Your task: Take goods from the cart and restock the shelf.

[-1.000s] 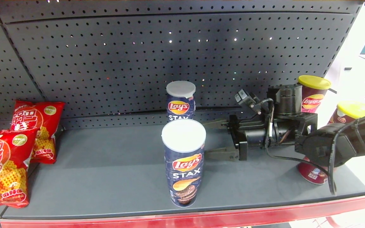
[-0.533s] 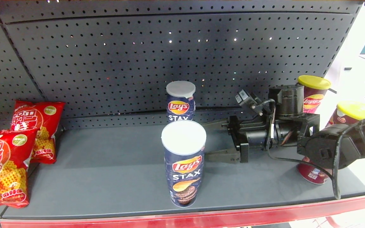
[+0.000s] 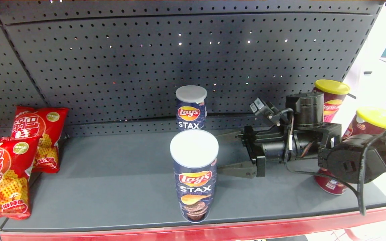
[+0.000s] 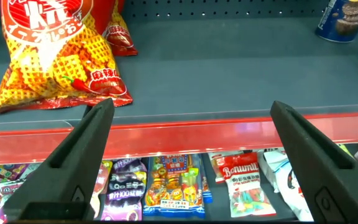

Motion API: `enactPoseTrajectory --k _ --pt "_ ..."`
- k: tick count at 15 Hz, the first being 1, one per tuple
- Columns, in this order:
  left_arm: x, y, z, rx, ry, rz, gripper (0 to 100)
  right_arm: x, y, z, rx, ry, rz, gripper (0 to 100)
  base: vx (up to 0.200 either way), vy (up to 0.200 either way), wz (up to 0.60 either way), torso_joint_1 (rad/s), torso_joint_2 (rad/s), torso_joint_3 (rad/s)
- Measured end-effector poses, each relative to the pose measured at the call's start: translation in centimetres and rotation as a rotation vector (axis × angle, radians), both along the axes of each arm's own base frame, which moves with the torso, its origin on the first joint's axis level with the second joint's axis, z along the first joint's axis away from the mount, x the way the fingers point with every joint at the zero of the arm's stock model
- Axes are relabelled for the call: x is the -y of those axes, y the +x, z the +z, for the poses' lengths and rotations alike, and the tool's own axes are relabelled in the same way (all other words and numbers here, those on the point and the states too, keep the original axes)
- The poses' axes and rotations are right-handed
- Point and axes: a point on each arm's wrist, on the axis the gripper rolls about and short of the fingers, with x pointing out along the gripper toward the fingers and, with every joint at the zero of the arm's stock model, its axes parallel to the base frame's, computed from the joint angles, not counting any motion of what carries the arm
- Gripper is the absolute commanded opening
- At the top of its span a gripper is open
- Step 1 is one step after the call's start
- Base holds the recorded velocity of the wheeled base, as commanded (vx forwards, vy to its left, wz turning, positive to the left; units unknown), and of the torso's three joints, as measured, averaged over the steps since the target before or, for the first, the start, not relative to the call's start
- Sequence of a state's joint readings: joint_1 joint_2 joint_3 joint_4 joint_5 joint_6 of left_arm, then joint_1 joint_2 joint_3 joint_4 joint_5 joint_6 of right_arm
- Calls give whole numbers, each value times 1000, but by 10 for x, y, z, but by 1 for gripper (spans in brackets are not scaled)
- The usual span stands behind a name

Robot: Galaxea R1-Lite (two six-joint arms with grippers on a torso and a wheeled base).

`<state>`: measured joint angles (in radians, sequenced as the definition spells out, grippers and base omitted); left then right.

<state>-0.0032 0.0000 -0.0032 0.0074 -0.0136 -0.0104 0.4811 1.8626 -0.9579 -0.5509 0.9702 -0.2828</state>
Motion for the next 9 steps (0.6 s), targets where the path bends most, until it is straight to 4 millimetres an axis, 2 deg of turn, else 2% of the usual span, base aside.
enactPoseTrajectory --k 9 --pt "0 0 0 0 0 0 100 11 15 5 33 20 -49 100 0 0 0 0 0 0"
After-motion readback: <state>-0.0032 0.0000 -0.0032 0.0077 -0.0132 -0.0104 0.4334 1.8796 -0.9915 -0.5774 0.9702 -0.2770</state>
